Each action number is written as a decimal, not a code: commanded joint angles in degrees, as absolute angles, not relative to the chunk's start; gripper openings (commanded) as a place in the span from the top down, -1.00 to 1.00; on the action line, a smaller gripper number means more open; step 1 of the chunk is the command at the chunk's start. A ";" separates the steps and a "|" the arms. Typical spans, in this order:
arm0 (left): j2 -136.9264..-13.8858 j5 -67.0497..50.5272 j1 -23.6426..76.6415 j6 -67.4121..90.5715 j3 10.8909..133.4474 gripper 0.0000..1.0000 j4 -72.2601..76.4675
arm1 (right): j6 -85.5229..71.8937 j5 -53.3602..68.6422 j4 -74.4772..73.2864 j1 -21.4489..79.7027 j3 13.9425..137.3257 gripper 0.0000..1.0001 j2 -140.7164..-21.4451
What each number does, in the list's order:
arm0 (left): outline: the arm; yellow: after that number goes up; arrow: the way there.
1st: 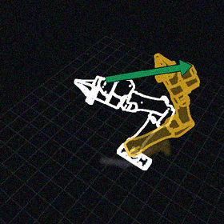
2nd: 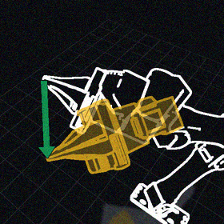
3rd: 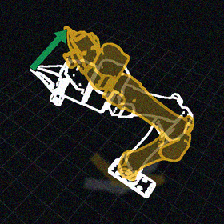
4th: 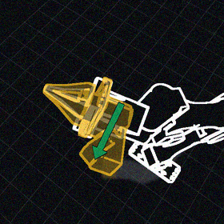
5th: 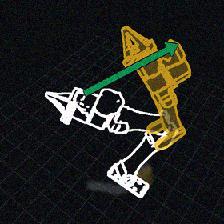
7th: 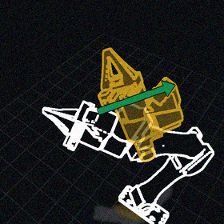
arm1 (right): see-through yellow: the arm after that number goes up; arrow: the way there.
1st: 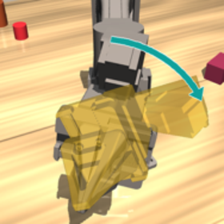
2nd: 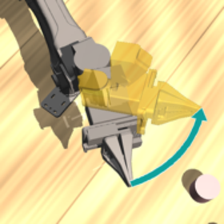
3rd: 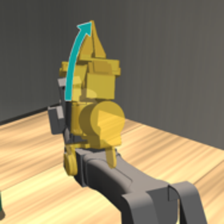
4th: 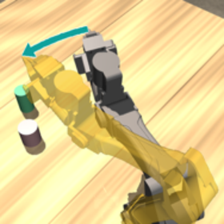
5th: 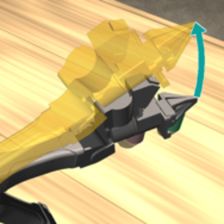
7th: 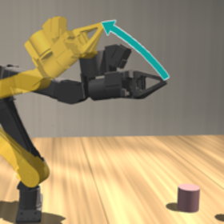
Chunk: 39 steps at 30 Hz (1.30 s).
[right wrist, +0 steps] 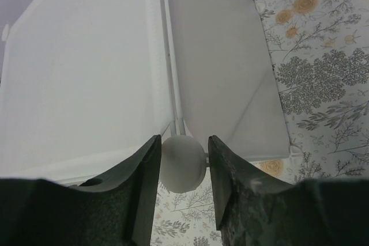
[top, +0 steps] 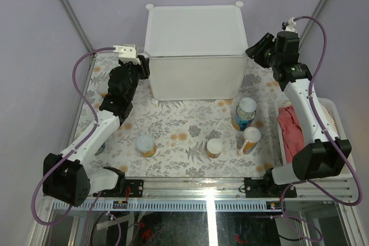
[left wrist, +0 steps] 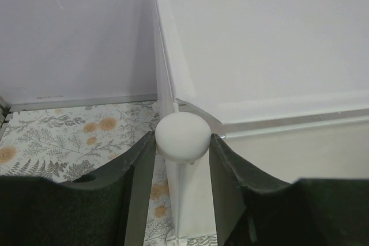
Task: Place and organize the canned foods onto the counter
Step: Move the counter to the center of the board.
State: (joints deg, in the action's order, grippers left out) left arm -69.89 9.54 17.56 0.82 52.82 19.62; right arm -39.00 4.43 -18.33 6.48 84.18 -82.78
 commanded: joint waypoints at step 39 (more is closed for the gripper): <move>-60.72 15.97 16.26 11.64 44.89 1.00 14.16 | -43.71 12.75 -14.05 7.02 70.40 0.88 -69.14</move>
